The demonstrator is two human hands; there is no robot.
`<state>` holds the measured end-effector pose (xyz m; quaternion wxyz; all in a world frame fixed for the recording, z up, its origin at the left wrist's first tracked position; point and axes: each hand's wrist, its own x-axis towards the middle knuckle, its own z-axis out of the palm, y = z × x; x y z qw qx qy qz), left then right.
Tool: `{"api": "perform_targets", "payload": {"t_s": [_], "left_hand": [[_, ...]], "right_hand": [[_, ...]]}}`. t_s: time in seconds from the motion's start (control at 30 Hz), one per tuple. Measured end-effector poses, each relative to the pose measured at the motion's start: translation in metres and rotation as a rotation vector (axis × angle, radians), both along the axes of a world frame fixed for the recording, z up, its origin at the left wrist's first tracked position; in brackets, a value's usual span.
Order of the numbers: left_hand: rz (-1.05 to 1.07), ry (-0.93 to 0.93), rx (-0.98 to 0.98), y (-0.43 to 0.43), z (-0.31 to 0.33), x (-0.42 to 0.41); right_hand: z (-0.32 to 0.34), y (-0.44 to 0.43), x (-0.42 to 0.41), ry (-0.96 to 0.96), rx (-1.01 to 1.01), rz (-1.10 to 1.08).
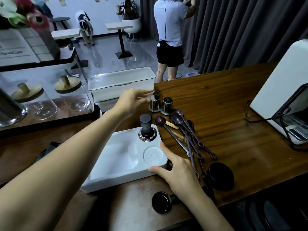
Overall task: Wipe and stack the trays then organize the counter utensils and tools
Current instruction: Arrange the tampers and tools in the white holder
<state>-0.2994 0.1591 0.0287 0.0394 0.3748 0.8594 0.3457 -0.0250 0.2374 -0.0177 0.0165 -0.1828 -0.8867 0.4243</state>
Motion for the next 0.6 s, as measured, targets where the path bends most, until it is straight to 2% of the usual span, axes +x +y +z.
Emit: {"api": "perform_targets", "payload": {"t_s": [0.23,0.5,0.6], "left_hand": [[0.006,0.011,-0.064,0.020,-0.035,-0.025],[0.050,0.104,-0.064,0.032,-0.050,-0.036],[0.070,0.078,-0.032,0.035,-0.055,-0.038]], "right_hand": [[-0.006,0.002,-0.002,0.033,0.010,0.016],[-0.018,0.004,-0.005,0.097,-0.001,0.012],[-0.020,0.004,-0.005,0.111,-0.002,0.007]]}}
